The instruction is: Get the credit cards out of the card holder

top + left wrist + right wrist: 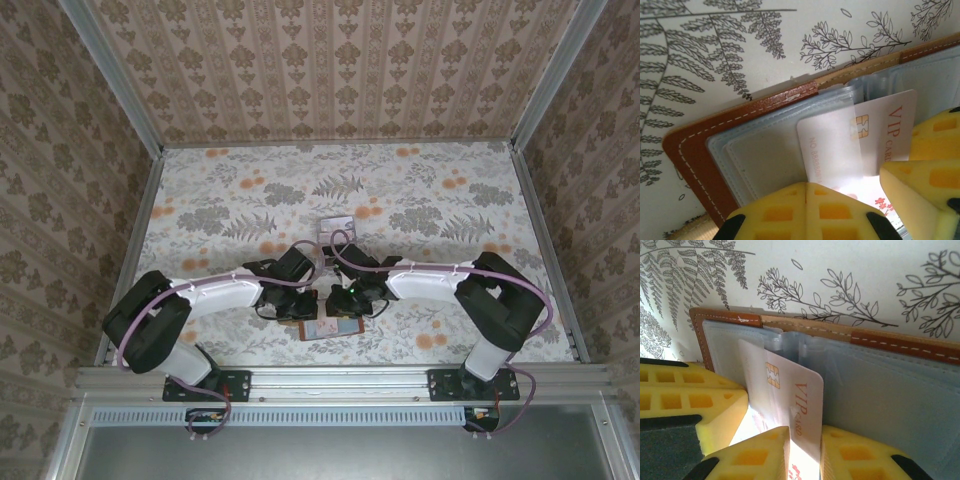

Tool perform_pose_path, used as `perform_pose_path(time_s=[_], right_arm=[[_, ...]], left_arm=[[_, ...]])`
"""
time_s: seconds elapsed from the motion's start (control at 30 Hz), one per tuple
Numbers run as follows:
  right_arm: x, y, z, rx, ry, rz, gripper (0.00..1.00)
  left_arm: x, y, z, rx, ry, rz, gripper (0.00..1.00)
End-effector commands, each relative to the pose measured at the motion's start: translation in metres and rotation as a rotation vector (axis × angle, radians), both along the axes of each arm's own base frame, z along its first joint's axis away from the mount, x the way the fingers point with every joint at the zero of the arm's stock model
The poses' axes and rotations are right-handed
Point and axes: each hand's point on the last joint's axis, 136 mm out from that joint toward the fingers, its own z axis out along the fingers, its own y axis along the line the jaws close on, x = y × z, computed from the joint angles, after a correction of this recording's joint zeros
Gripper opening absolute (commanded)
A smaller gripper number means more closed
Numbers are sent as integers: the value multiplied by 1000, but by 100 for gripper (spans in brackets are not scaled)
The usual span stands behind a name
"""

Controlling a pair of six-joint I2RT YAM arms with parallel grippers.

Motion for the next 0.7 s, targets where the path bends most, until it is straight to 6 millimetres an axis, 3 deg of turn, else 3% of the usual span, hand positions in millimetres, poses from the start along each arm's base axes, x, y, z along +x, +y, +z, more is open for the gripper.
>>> perform_pose_path(time_s=[0.0,0.17,0.5,0.67], right_arm=[[-2,2,13,51,2,-9,19],[0,-8,17,7,-27,-16,11],[2,-49,18,-215,-77,19,9],[1,-50,20,-220,-75,29,9]], left_arm=[[-9,18,-14,99,24,-10,4],[-6,21,-8,108,4,1,4],[-5,24,0,110,-17,8,4],[-3,22,1,101,-24,10,5]])
